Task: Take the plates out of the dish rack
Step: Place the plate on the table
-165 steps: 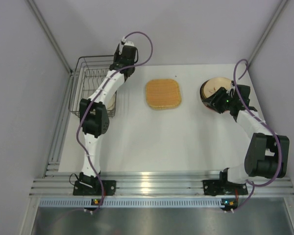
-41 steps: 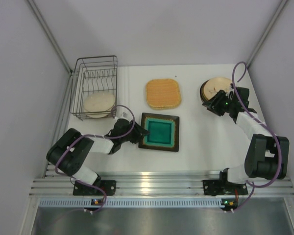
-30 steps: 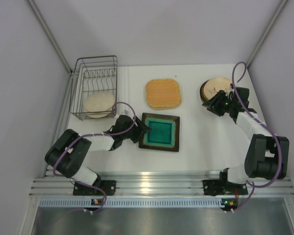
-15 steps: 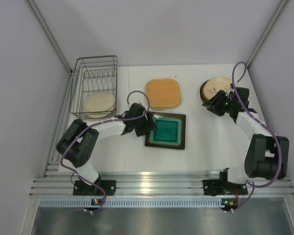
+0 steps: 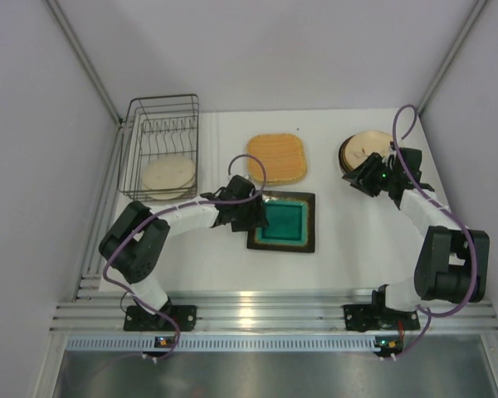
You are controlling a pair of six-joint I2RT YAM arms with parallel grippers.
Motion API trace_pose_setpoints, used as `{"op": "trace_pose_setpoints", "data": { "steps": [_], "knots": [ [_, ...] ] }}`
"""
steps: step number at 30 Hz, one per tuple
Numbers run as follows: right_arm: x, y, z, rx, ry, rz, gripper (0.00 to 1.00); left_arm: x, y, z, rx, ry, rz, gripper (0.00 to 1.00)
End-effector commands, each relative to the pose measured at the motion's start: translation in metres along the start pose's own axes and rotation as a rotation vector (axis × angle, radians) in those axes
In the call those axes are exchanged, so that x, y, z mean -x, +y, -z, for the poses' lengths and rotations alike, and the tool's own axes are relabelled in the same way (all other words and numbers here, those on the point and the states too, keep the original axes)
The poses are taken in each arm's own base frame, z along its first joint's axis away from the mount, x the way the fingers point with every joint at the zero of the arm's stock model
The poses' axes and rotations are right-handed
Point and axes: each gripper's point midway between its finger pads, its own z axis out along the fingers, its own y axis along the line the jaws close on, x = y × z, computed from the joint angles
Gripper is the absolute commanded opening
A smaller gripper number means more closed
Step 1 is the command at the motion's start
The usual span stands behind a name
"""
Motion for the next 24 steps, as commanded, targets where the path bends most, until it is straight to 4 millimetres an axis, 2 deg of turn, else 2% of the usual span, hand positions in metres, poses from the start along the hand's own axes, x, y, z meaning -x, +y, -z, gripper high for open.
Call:
{"op": "trace_pose_setpoints", "data": {
  "steps": [1, 24],
  "knots": [
    [0.006, 0.004, -0.003, 0.015, -0.027, 0.021, 0.45, -0.031, 0.026, 0.005, 0.137, 0.097, -0.08, 0.69],
    [0.004, 0.002, -0.006, 0.02, -0.018, 0.016, 0.45, -0.025, -0.036, 0.021, 0.013, 0.072, -0.25, 0.68]
  ]
}}
